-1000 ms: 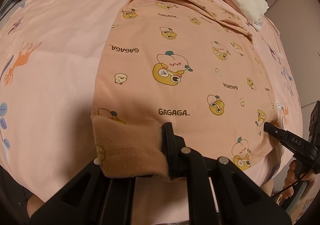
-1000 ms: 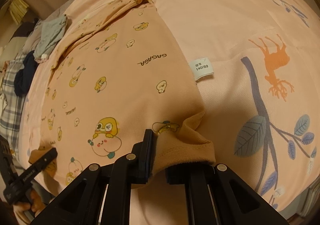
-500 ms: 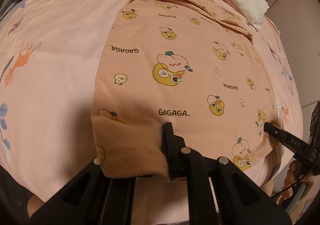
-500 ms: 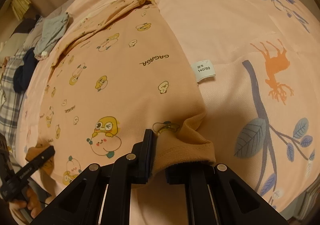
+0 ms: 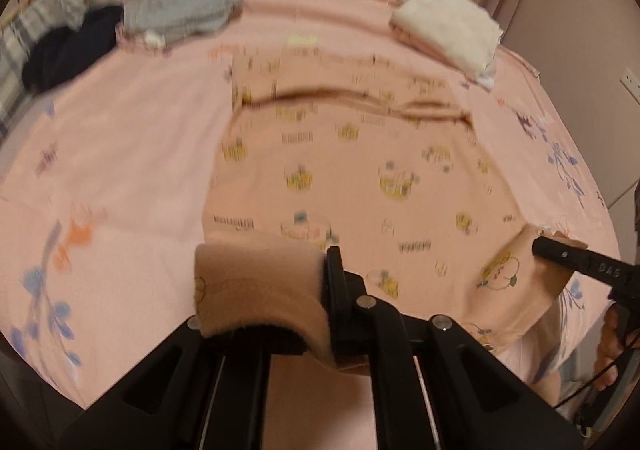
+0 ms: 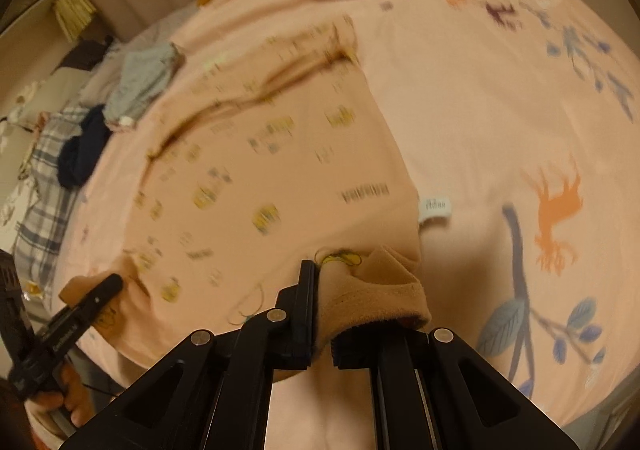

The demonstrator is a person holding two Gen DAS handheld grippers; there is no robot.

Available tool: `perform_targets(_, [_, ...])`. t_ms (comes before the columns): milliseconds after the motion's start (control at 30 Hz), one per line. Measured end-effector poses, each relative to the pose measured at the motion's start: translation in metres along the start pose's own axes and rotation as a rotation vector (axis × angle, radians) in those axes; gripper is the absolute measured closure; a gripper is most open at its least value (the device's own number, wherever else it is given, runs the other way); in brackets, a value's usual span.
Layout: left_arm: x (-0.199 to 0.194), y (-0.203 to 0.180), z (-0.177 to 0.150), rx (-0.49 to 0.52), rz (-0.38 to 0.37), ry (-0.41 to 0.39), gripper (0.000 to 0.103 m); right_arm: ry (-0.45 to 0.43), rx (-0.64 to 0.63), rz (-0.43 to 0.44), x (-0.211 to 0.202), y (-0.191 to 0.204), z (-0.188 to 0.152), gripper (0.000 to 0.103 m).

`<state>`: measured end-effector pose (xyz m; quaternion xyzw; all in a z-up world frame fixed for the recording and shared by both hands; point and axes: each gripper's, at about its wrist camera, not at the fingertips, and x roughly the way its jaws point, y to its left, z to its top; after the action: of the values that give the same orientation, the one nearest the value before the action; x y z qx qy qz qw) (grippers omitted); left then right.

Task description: Fold small clothes

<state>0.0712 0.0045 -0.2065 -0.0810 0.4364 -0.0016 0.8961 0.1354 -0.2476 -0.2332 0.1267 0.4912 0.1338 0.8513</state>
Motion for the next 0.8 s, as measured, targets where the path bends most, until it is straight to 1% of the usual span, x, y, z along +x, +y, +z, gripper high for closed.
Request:
perform_targets(67, [-0.006,0.000,0.008,-0.005,0.000,-0.027,0.095,-0.029,-0.017,0.008,-0.008,0.005,0.007,0.096])
perform_targets(200, [-0.010,0.007,0.020,-0.041,-0.008,-0.045,0.095,-0.072,-0.033,-0.002,-0.017,0.011,0.021,0.096])
perform_targets(300, [-0.009,0.015,0.029,-0.085,-0.016,-0.059,0.095,-0.076,-0.026,0.006,-0.017,0.010,0.029,0.096])
perform_targets(400, [-0.007,0.021,0.042,-0.125,-0.041,-0.060,0.095,-0.078,-0.023,0.003,-0.016,0.011,0.039,0.096])
perform_targets(500, [-0.008,0.027,0.063,-0.159,-0.042,-0.105,0.095,-0.076,-0.042,-0.003,-0.016,0.017,0.052,0.096])
perform_targets(600, [-0.003,0.036,0.085,-0.217,-0.048,-0.143,0.095,-0.110,-0.073,-0.023,-0.020,0.023,0.072,0.096])
perform_targets(800, [0.029,0.055,0.129,-0.302,-0.032,-0.150,0.096,-0.124,-0.090,-0.044,-0.005,0.035,0.124,0.096])
